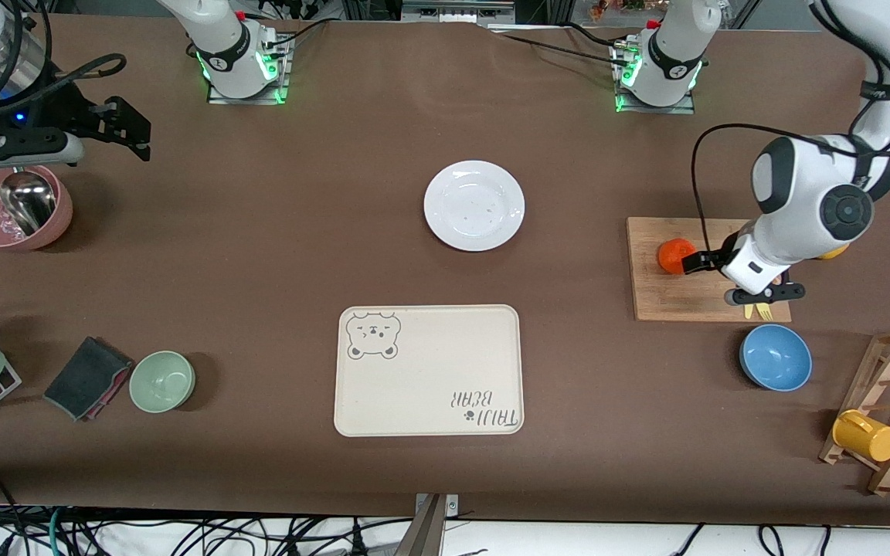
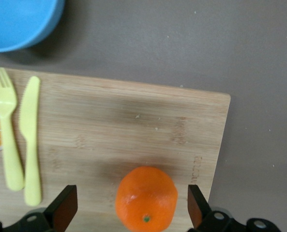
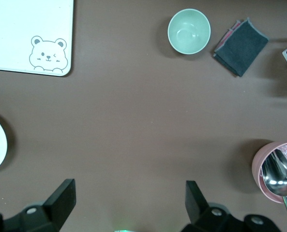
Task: Place orange and plate with both arms
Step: 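Reach the left gripper down to the orange on the cutting board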
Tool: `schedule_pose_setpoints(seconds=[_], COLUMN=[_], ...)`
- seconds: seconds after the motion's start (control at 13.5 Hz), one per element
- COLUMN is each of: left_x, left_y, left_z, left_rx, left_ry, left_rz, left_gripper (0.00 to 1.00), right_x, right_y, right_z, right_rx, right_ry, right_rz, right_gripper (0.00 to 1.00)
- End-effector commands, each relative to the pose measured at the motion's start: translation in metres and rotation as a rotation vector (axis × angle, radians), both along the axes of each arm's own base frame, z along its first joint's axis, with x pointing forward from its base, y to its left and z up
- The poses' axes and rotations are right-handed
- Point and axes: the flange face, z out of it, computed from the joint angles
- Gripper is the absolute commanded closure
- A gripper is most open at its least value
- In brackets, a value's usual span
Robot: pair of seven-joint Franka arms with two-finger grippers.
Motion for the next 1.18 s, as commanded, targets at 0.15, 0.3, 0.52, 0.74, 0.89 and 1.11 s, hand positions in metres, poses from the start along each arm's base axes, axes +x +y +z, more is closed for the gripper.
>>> schedule_pose_setpoints(seconds=[0.15,0.3,0.52,0.74,0.89,1.11], left_x=[-0.017,-0.023,-0.029,-0.03,-0.029,-0.024], left_y=[-0.004,-0.005,-0.005,-0.005,-0.005,-0.013], left_z=[-0.032,-0.042,-0.053,-0.057,-0.055,-0.041], left_rx=[-0.014,-0.013,-0.04,-0.043,-0.044,-0.048], left_ry=[0.017,0.02,0.044,0.052,0.05,0.026], left_rz=[0.014,0.013,0.055,0.053,0.053,0.036], left_gripper=[0.0,0.0,0.0,0.27,0.84,1.0], right_x=[-0.006,-0.007,-0.007,-0.006,-0.005,-0.002], right_y=[0.0,-0.005,-0.009,-0.015,-0.022,-0.033], right_z=[0.008,0.01,0.009,0.011,0.009,0.008], right_rx=[-0.006,-0.005,0.0,-0.001,-0.002,0.0], right_ry=[0.005,0.007,0.012,0.01,0.014,0.013], right_rz=[-0.005,-0.009,-0.024,-0.035,-0.045,-0.068], right_gripper=[0.0,0.0,0.0,0.0,0.0,0.0])
